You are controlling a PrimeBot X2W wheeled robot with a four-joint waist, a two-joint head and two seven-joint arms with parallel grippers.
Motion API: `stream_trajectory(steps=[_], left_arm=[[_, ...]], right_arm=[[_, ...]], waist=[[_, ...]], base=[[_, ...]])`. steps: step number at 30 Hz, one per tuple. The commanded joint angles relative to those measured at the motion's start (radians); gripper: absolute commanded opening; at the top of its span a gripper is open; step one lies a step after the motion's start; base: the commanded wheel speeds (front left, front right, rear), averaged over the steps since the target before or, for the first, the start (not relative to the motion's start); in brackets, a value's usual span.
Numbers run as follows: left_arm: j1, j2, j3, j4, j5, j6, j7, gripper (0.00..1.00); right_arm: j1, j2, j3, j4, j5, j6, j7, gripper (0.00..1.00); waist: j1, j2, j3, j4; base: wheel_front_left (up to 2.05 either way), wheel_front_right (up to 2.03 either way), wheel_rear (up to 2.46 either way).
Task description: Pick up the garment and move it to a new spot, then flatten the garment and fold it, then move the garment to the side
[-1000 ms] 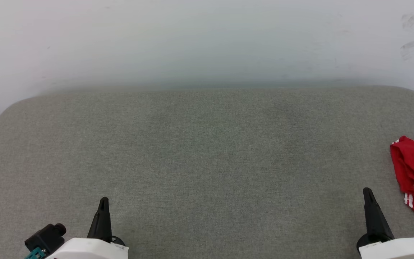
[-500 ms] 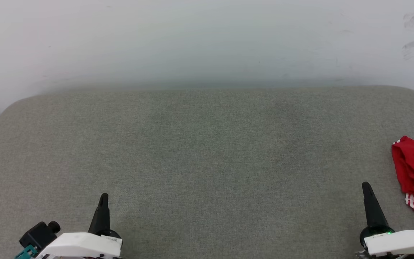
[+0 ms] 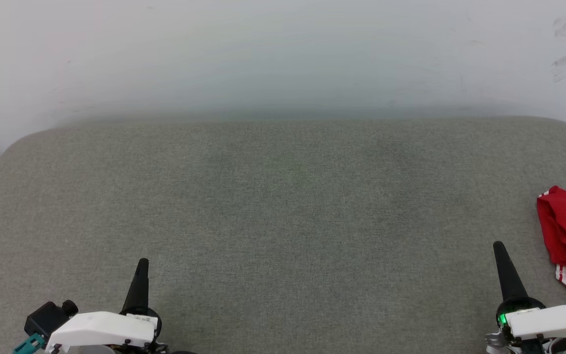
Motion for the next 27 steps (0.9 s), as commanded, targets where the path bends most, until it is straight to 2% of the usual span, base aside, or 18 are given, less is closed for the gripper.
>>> stream_trajectory(steps=[1, 27], left_arm=[[-0.026, 0.007, 0.006, -0.004, -0.028, -0.007, 0.008, 0.0], [-0.067, 0.005, 0.032, 0.028, -0.273, -0.037, 0.069, 0.0]], right_arm=[[-0.022, -0.007, -0.003, -0.002, 0.027, 0.0, 0.005, 0.0], [-0.069, -0.003, -0.014, 0.036, 0.25, 0.0, 0.067, 0.0]], waist=[[0.0, -0.0001, 0.0, 0.0], [0.0, -0.0001, 0.005, 0.005]], base=[[0.0, 0.0, 0.0], [0.0, 0.0, 0.0]])
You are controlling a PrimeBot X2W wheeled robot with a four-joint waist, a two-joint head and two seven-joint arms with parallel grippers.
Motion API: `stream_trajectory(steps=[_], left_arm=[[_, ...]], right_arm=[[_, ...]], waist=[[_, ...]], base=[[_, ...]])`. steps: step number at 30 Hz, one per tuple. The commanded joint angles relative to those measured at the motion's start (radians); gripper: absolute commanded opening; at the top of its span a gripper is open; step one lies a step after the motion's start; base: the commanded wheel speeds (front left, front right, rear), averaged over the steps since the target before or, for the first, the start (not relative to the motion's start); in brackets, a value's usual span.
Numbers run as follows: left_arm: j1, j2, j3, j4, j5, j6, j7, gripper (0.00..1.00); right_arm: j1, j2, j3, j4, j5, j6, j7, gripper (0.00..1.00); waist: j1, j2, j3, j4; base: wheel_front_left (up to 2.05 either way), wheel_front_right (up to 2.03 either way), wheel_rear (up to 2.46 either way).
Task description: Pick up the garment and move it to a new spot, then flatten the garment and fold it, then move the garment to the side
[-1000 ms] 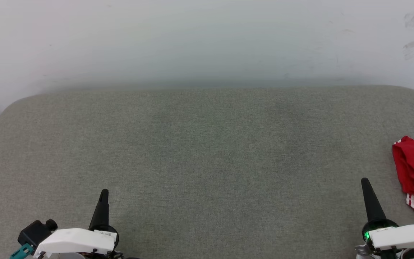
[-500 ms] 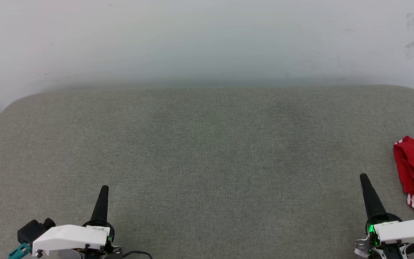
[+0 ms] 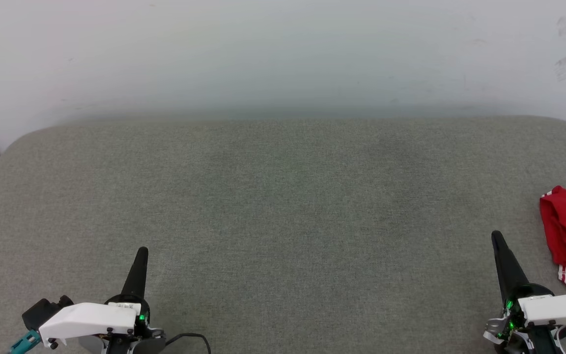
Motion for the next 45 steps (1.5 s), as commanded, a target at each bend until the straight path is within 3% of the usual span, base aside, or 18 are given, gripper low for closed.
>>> stream_trajectory(steps=[1, 32, 45], left_arm=[[-0.022, 0.005, 0.004, -0.002, -0.016, -0.007, 0.005, 0.0], [-0.058, 0.001, 0.031, 0.031, -0.256, -0.035, 0.067, 0.0], [-0.058, -0.002, 0.034, 0.03, -0.249, -0.035, 0.069, 0.0]], right_arm=[[-0.019, -0.003, -0.002, 0.0, 0.016, 0.0, 0.006, 0.0], [-0.065, 0.005, -0.016, 0.037, 0.234, 0.0, 0.071, 0.0], [-0.065, 0.008, -0.021, 0.037, 0.225, 0.0, 0.072, 0.0]], waist=[[-0.0001, 0.0, 0.0, 0.0], [-0.0001, 0.0, 0.005, 0.007], [-0.0001, 0.0, 0.005, 0.007]], base=[[0.0, 0.0, 0.0], [0.0, 0.0, 0.0], [0.0, 0.0, 0.0]])
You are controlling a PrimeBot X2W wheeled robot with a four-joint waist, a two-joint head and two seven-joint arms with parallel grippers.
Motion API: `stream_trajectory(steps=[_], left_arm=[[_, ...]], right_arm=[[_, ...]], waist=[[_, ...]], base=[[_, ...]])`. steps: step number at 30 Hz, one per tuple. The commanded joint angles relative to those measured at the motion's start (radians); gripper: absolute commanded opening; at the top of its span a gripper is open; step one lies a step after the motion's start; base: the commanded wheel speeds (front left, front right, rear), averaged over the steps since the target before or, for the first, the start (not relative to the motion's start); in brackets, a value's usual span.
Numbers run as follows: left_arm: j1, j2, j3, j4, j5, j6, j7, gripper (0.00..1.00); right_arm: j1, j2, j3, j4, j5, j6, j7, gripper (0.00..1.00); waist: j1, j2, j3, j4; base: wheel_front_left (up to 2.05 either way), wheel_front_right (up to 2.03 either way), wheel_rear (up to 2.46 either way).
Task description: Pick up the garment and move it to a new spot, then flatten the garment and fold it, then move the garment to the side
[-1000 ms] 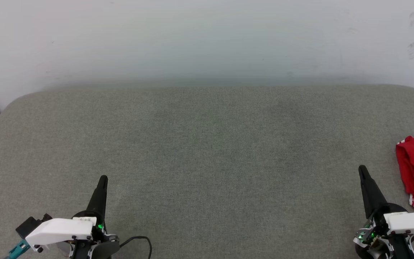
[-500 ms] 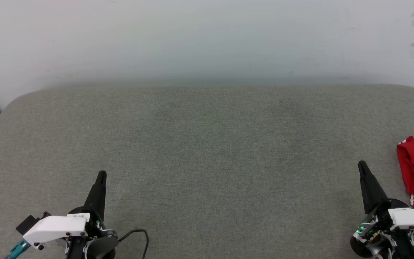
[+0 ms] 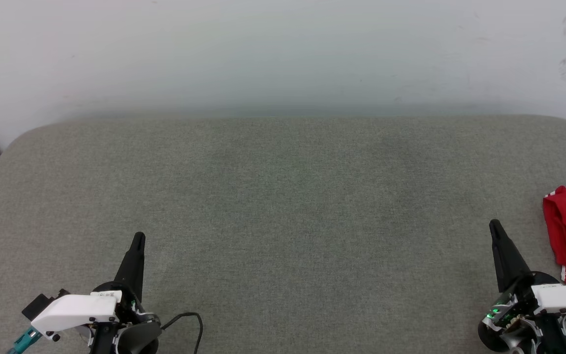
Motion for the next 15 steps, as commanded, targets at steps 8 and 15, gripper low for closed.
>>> stream_trajectory(steps=[8, 15], left_arm=[[-0.007, -0.001, 0.004, 0.001, 0.002, -0.005, 0.005, 0.0], [-0.007, -0.002, 0.005, 0.001, 0.004, -0.005, 0.006, 0.0]], right_arm=[[-0.013, 0.004, -0.005, 0.001, -0.003, 0.0, 0.005, 0.0], [-0.013, 0.005, -0.006, 0.001, -0.005, 0.0, 0.006, 0.0]], waist=[[0.0, 0.0, 0.0, 0.0], [0.0, 0.0, 0.0, 0.0]], base=[[0.0, 0.0, 0.0], [0.0, 0.0, 0.0]])
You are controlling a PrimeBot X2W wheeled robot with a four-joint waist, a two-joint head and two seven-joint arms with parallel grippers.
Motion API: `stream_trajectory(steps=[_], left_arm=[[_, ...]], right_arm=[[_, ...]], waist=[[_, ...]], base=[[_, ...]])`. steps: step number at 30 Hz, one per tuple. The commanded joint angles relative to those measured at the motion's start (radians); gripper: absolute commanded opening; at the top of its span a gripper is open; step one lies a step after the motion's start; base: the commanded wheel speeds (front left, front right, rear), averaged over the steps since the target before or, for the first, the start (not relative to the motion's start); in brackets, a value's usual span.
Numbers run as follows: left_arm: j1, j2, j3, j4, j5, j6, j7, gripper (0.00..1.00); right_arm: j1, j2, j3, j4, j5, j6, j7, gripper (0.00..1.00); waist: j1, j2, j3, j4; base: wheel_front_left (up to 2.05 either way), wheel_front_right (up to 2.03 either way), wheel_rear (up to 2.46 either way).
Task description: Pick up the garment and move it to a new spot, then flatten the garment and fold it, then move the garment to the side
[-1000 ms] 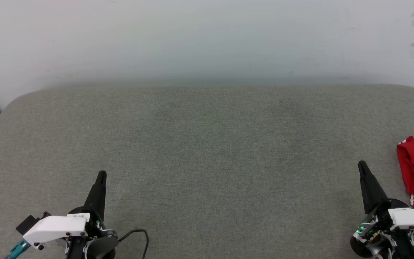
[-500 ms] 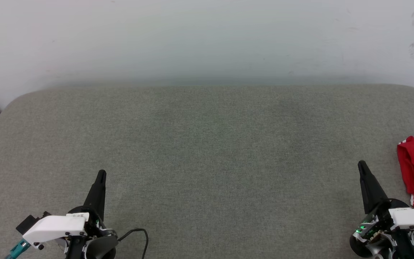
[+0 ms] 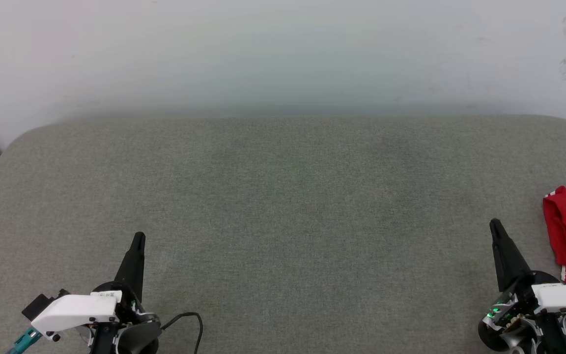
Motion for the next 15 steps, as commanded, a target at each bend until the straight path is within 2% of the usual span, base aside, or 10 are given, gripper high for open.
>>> stream_trajectory(steps=[1, 15], left_arm=[[-0.007, 0.0, 0.003, 0.001, 0.002, -0.005, 0.005, 0.0], [-0.008, -0.001, 0.005, 0.001, 0.005, -0.003, 0.005, 0.0]], right_arm=[[-0.011, 0.003, -0.002, 0.001, -0.003, 0.0, 0.005, 0.0], [-0.011, 0.005, -0.005, 0.001, -0.006, 0.0, 0.006, 0.0]], waist=[[0.0, 0.0, 0.0, 0.0], [0.0, 0.0, 0.0, 0.0]], base=[[0.0, 0.0, 0.0], [0.0, 0.0, 0.0]])
